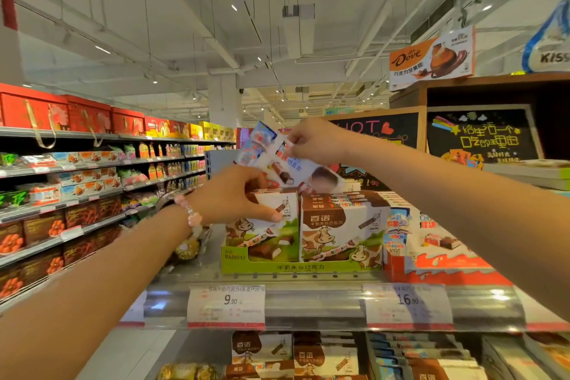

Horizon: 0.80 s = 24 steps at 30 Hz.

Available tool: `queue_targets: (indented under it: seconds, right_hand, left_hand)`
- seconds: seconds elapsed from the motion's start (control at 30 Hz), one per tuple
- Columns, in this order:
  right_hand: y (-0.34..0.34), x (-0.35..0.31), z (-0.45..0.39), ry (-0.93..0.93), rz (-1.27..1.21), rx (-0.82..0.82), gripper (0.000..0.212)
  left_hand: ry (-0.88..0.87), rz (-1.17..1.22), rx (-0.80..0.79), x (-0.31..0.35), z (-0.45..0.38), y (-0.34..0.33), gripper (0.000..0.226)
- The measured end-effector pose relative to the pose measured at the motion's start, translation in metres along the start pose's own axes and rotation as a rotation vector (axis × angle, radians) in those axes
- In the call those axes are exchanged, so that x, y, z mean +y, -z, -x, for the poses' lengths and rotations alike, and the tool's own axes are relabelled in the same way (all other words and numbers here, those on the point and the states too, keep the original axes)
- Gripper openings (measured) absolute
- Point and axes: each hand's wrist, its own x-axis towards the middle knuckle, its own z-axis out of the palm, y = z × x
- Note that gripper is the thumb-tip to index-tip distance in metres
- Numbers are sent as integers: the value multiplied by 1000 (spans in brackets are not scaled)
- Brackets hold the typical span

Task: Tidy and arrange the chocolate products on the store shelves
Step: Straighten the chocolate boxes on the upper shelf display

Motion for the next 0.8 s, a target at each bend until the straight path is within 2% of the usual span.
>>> queue_targets:
  seconds: [0.1, 0.2, 0.3, 0.43, 0.5, 0.6, 0.7, 0.77, 0.8]
  right_hand:
    - [15, 8, 6, -26, -99, 286, 24]
    - [32, 11, 22, -40, -205, 442, 22]
    - [49, 12, 48, -55, -323, 448, 22]
    - [66, 20, 87, -94, -335, 424, 15]
    - [73, 26, 104, -134, -367, 428, 16]
    - [84, 36, 127, -184, -403, 434, 19]
    - [93, 46, 148, -233, -377, 448, 16]
    - [97, 55, 161, -235, -386, 466, 14]
    - [98, 59, 166, -232, -395, 471, 13]
  left_hand:
    - [-18, -22, 78, -2, -4, -7, 53]
    - [-58, -86, 97, -6, -7, -11, 51]
    - [-60, -89, 53, -7, -9, -11, 49]
    - [-67, -125, -38, -4, -14, -3, 39]
    - [-67, -60, -4, 6, -15, 2, 31]
    - [-128, 71, 150, 33, -16, 7, 21]
    - [-234, 222, 138, 74, -13, 6, 17]
    - [-272, 254, 89, 102, -14, 1, 23]
    - [-267, 279, 66, 114, -15, -3, 42]
